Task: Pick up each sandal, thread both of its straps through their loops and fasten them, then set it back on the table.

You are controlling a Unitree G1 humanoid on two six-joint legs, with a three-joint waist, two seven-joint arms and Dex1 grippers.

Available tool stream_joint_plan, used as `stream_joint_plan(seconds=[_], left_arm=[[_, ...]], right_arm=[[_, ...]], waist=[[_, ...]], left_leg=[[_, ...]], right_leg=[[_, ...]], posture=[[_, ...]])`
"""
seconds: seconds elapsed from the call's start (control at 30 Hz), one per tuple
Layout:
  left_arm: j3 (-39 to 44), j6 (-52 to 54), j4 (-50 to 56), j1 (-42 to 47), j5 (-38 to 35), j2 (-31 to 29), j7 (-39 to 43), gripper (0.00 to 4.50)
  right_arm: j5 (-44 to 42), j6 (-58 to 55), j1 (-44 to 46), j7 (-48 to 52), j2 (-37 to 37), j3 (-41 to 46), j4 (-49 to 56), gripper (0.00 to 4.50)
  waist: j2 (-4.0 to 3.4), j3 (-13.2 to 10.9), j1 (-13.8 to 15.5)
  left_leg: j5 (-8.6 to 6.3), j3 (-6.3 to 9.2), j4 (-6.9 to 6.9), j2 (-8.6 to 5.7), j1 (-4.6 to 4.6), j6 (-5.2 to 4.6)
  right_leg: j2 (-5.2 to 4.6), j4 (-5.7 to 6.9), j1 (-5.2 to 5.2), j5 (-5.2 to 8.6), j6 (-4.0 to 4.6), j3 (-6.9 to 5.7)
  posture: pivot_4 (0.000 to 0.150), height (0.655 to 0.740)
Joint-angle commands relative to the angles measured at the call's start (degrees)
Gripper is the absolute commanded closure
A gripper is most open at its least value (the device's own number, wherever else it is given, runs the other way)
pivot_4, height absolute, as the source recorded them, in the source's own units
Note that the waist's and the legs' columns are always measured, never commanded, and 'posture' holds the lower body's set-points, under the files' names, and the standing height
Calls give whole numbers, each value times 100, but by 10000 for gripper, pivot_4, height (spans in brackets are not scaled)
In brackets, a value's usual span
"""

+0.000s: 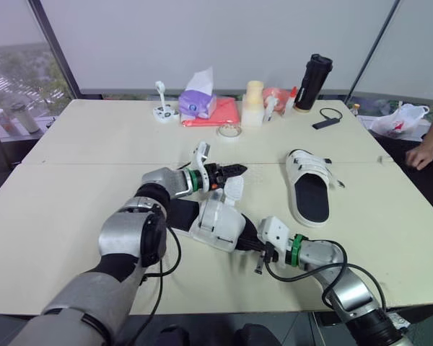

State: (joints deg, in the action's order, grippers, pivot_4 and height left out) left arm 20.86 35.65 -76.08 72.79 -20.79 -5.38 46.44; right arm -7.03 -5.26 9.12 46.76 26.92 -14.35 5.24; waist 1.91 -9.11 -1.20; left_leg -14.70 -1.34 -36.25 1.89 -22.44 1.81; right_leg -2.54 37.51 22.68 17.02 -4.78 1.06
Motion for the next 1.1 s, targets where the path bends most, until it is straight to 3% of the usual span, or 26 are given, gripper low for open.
stream_joint_plan(seconds=[0.03,0.1,0.13,0.43,0.6,0.77,0.9,1.03,1.1], left_arm=[[289,-265,46,224,-181,2,-130,32800],[397,-357,45,238,-220,-1,-193,42725],[450,-389,47,246,-239,-10,-213,43980],[594,-344,111,284,-270,-361,180,43980],[-884,-1503,747,158,840,-499,1710,43980],[-2342,-3413,2777,-985,1585,-570,2733,43980],[-3071,-5254,3827,-1948,2100,-1095,3001,43980],[-3384,-8078,3428,-2371,2832,-1731,2174,43980],[-3351,-9648,3121,-2331,3620,-1981,1052,43980]], right_arm=[[240,-123,-98,-91,17,-117,-254,45000],[292,-55,-73,-101,68,-104,-328,45000],[317,-15,-41,-109,87,-90,-389,45000],[394,324,435,-98,251,86,-1063,45000],[382,384,390,-104,245,75,-1081,45000],[370,443,328,-153,224,119,-1123,45000],[367,519,347,-232,193,162,-1221,45000],[362,594,344,-305,170,214,-1324,45000],[367,629,341,-325,154,241,-1377,45000]], waist=[[0,0,0],[0,0,6],[0,0,9],[0,0,32],[0,0,50],[-11,6,50],[-13,7,49],[-12,7,67],[-10,9,87]], left_leg=[[0,0,0,0,1,0],[2,0,0,0,1,4],[3,-1,-1,0,2,5],[6,-4,-10,-4,2,11],[7,-12,-20,-6,-3,13],[9,-13,-20,-5,3,17],[9,-10,-20,-2,6,16],[8,-3,-24,2,8,14],[5,0,-37,4,7,8]], right_leg=[[0,1,0,0,0,0],[0,2,0,0,0,-1],[-1,3,-1,0,0,-1],[-4,11,-4,-3,-3,-2],[-5,10,-10,-3,-3,-9],[-6,5,-22,-3,-3,-5],[-10,5,-23,-3,-2,4],[-14,5,-23,-4,1,12],[-21,4,-34,-4,1,8]], posture=[[1500,7400],[1500,7400],[1500,7400],[1500,7400],[1500,7400],[1500,7400],[1500,7400],[1500,7400],[1500,7400]])
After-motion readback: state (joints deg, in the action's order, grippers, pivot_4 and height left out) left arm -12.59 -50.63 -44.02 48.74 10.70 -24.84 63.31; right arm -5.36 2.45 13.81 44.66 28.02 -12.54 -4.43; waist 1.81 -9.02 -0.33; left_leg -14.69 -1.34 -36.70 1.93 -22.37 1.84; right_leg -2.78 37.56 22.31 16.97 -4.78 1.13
